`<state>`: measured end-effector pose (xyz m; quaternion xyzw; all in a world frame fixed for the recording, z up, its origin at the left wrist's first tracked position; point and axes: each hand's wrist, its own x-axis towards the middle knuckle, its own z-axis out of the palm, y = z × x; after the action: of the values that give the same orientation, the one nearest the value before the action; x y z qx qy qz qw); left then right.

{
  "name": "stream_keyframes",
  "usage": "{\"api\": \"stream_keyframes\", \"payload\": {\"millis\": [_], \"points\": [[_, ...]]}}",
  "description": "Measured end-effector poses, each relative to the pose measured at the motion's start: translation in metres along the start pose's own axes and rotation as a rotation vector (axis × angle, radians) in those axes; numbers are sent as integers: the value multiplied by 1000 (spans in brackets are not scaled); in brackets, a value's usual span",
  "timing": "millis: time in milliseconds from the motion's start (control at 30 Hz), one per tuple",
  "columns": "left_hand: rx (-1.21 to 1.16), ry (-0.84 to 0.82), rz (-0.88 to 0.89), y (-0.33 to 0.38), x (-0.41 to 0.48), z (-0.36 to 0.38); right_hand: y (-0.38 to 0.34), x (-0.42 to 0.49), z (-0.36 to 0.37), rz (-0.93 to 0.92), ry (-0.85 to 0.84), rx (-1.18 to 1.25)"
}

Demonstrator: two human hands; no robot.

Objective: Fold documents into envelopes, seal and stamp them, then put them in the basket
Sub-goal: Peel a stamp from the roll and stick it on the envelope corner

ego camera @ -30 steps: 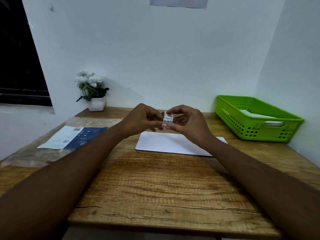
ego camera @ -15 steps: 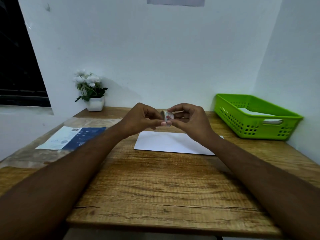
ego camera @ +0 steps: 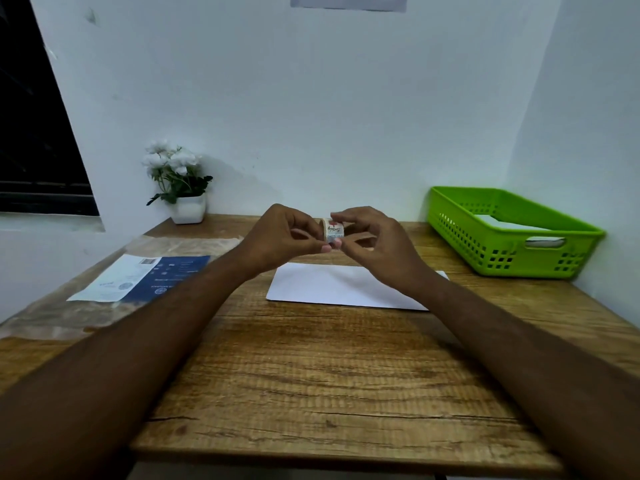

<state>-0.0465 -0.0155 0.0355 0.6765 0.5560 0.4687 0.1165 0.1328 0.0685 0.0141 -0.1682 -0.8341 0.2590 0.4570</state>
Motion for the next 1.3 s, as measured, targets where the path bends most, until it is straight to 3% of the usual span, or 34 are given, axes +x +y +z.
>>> {"api": "stream_keyframes", "payload": {"millis": [567,933,1300], "points": [[141,23,69,-2,0,-1,-2,3,-8,154,18,46],[-7,-28,71,-6,1,1,-2,3,-9,183,70,62],[10,13,62,-3,1,1,-1,3,-4,198,105,93]]}}
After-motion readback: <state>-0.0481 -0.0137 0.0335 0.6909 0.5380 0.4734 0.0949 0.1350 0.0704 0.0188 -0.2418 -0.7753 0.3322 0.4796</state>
